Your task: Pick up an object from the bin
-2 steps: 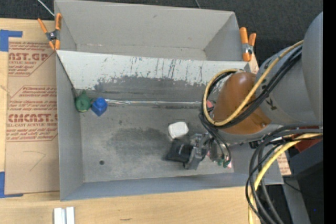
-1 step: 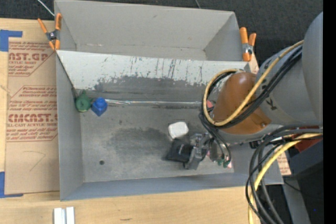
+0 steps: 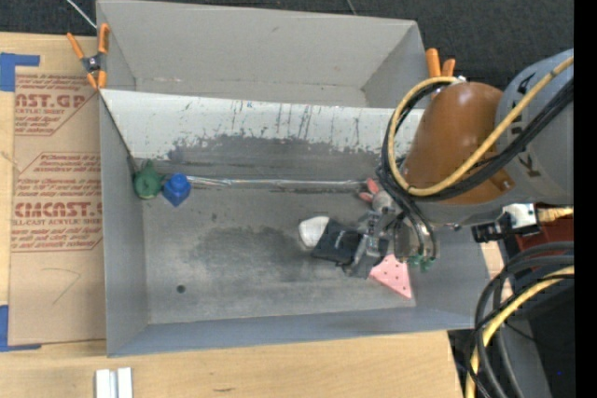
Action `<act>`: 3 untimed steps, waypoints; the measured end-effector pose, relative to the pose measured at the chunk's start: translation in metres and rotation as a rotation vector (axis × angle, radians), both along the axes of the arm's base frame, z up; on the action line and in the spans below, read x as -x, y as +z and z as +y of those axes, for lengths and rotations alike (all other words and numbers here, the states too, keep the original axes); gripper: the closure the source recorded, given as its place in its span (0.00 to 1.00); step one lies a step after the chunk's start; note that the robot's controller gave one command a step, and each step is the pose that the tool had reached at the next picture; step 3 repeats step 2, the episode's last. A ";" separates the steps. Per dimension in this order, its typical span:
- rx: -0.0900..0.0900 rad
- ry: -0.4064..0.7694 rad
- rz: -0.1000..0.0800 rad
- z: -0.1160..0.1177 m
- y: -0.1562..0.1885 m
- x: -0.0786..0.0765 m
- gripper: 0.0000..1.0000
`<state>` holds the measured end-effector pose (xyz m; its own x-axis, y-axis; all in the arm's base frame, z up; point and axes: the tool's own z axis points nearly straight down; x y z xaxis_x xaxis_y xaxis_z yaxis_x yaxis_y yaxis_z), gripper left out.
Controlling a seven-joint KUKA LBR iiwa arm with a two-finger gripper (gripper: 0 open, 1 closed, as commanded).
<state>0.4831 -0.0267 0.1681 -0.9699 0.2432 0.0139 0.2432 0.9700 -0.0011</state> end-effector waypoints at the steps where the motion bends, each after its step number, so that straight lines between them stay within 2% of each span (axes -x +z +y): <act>1: 0.002 -0.010 -0.012 -0.012 -0.054 -0.034 1.00; 2: 0.000 -0.002 0.001 0.006 0.150 -0.018 1.00; 3: 0.000 -0.002 0.001 0.006 0.150 -0.018 1.00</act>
Offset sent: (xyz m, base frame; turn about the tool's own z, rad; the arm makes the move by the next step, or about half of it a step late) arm 0.0153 0.0083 0.1742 0.0019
